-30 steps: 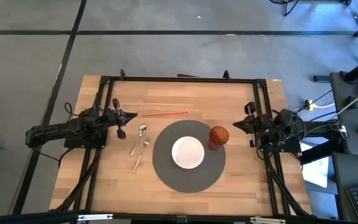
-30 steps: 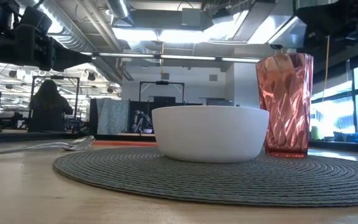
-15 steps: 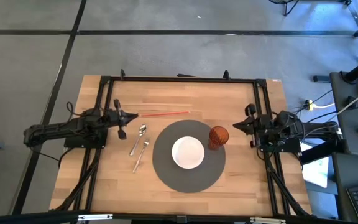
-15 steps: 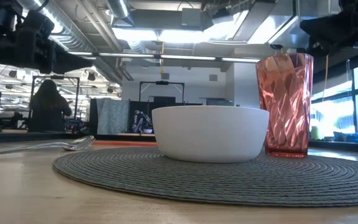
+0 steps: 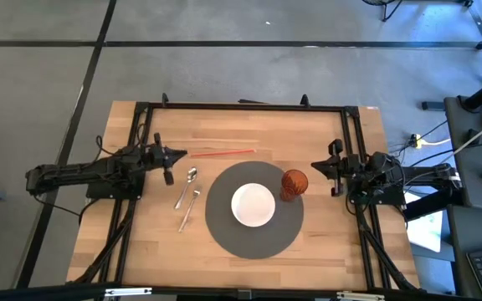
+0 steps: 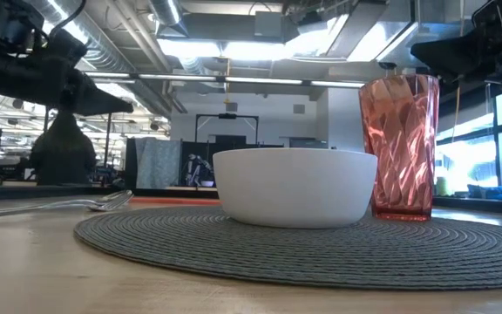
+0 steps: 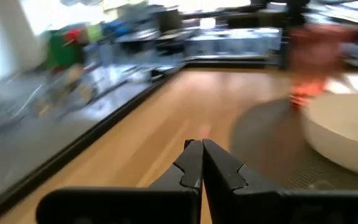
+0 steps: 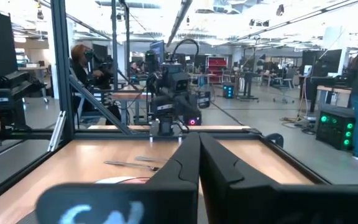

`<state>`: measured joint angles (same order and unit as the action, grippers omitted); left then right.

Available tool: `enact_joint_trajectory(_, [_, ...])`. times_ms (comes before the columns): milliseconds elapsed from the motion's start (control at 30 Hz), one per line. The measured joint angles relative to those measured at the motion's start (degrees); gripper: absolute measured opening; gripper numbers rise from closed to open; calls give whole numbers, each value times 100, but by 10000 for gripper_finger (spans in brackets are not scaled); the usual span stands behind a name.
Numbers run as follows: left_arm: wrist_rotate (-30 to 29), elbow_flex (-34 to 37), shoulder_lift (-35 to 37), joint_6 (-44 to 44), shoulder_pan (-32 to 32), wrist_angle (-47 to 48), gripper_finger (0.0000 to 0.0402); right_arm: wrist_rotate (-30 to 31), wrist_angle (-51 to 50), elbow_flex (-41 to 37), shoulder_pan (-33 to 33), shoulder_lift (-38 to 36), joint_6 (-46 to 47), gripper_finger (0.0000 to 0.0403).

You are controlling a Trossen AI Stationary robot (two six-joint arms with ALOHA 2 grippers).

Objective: Pick & Place Utensil
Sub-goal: Put the red drinking straw into the red cup

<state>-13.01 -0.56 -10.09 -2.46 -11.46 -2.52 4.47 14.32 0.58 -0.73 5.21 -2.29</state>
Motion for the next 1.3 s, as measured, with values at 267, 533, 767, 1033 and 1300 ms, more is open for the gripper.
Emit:
enact_joint_trajectory(267, [-597,-1239,-1374,970,-4,963,2,52,3,0,0,0,-83,4])
enact_joint_trajectory(533, [-486,-3435,-4405,862,-511,2343,3,52,3,0,0,0,-74,4])
enact_joint_trajectory(767, [352,-4868,-6752,-62,-958,3310,9,50,1,0,0,0,27,4])
enact_joint_trajectory(1033, [861,-5823,-8099,-443,-1233,4750,99,50,-30,2,0,0,67,4])
enact_joint_trajectory(1300, [857,-5957,-8666,-854,-1269,4761,196,48,-36,4,0,0,77,4])
